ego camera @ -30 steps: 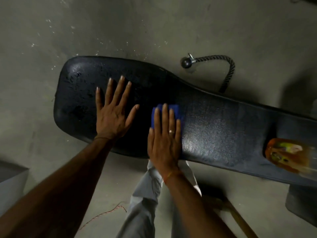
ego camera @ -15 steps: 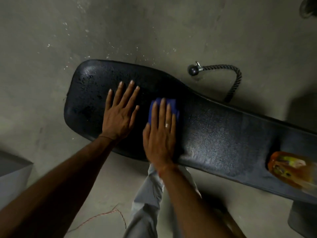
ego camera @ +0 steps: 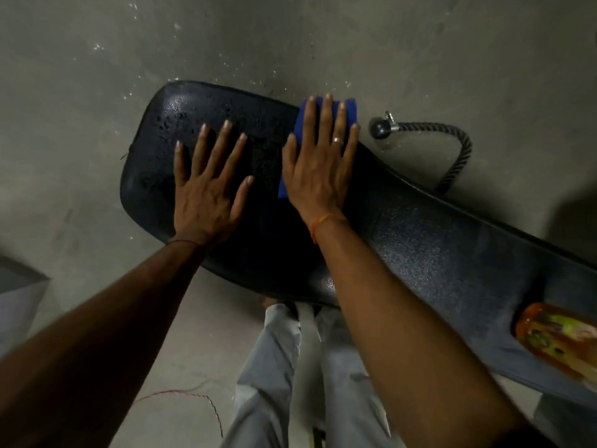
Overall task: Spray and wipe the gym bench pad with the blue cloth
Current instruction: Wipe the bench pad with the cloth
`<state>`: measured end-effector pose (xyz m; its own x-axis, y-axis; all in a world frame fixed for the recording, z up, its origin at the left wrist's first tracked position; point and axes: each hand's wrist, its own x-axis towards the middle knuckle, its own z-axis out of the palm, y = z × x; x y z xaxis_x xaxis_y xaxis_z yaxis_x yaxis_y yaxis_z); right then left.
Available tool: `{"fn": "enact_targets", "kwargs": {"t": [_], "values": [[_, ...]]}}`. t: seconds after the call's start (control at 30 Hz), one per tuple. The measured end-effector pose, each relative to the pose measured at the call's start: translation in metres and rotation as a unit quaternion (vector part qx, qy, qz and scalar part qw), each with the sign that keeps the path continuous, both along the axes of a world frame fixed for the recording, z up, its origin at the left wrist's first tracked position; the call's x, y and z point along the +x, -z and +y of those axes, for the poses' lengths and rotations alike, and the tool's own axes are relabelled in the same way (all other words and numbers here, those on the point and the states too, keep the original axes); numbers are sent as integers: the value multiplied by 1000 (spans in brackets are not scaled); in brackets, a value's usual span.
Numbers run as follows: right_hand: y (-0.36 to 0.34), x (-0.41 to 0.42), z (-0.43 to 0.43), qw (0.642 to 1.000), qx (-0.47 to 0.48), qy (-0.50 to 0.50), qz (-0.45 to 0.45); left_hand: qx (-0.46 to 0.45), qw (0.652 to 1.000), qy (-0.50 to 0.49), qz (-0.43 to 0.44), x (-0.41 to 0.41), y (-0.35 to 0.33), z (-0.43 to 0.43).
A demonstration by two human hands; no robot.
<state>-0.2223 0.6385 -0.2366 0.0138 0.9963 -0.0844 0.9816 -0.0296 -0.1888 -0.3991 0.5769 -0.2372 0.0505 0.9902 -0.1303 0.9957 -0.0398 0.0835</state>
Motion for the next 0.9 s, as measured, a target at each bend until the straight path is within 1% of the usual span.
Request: {"fn": "enact_targets", "kwargs": {"t": [0.13,0.2,0.27,0.3,0.33,0.4,0.43,0.5,0.57,0.63,0.73,0.77,0.83,0.9], "values": [[-13,-10,-115,998,-33,-61,12,-9,1000,23,-17,-3,-2,2],[-13,-13,-152,995,-39,-88,14,-11,999,24,-27,-6,-3,2],[-9,-11,-135,992,-36,-119,5,-13,998,48,-28,-14,-5,5],[-8,-11,-116,991,-34,-126,2,-18,997,77,-20,-24,-6,8],[-7,-13,-92,992,-24,-124,-2,-24,993,115,-10,-36,-6,11],[-3,-18,-38,996,-3,-87,-5,-26,982,187,13,-62,-8,16],[0,-22,-13,998,-5,-62,-6,-21,979,200,25,-71,-6,15],[4,-27,19,1000,-4,-24,-15,-9,985,172,29,-76,-1,15],[0,-32,13,1000,8,0,-12,-4,992,124,21,-74,-1,15],[-8,-43,-34,1000,3,3,-8,-7,994,106,12,-75,-3,16],[-16,-64,-128,997,-39,-61,4,-10,994,107,-2,-78,-5,19],[-16,-66,-145,995,-46,-87,9,-11,994,106,-2,-78,-4,18],[-12,-63,-142,991,-52,-123,6,-14,994,107,0,-77,-3,15],[-10,-61,-99,990,-41,-132,-5,-12,994,109,-4,-78,-1,17]]}}
